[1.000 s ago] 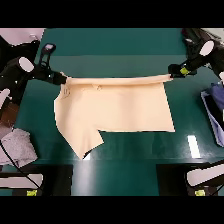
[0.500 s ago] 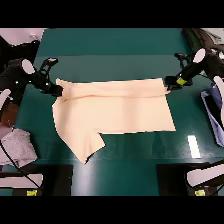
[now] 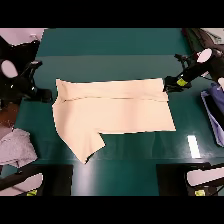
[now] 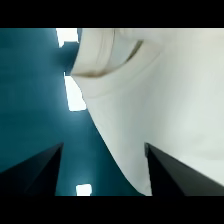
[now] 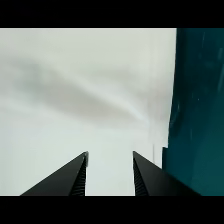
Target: Fold the shirts.
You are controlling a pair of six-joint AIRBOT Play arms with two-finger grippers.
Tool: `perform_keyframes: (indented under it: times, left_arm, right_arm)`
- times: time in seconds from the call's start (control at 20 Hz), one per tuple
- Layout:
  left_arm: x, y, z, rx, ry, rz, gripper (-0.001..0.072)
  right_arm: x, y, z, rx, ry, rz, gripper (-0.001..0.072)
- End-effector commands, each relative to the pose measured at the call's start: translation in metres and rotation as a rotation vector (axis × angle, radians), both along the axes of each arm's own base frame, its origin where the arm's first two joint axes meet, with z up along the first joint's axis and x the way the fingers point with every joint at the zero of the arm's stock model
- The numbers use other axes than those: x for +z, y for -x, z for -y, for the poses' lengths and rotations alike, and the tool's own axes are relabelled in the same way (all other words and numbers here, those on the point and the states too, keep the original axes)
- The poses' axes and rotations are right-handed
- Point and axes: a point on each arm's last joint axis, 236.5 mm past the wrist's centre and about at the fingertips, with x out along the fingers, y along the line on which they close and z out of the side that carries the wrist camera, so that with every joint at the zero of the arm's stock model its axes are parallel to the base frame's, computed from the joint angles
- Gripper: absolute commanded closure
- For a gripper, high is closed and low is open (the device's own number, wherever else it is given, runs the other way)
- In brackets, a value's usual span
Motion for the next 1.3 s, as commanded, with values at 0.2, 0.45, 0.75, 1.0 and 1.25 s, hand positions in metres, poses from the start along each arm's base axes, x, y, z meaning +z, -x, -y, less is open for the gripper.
perform_keyframes:
  times: [0.2, 0.45, 0.75, 1.0, 1.25]
  left_arm:
    - [-0.051, 0.147, 0.062, 0.252, 0.299, -0.129, 0.0103]
    - [-0.083, 0.195, 0.086, 0.284, 0.394, -0.234, 0.0103]
    - [-0.099, 0.190, 0.096, 0.345, 0.454, -0.207, 0.0103]
    - [-0.112, 0.189, 0.099, 0.393, 0.481, -0.189, 0.0103]
    - [-0.109, 0.171, 0.099, 0.423, 0.509, -0.122, 0.0348]
  right_arm:
    - [0.022, 0.000, 0.003, -0.009, -0.008, 0.051, 0.0359]
    - [0.021, 0.003, 0.003, -0.006, -0.010, 0.039, 0.0359]
    - [0.021, 0.008, 0.002, 0.001, -0.011, 0.018, 0.0360]
    - [0.021, 0.008, 0.002, 0.000, -0.011, 0.019, 0.0360]
    - [0.021, 0.008, 0.002, 0.000, -0.011, 0.018, 0.0360]
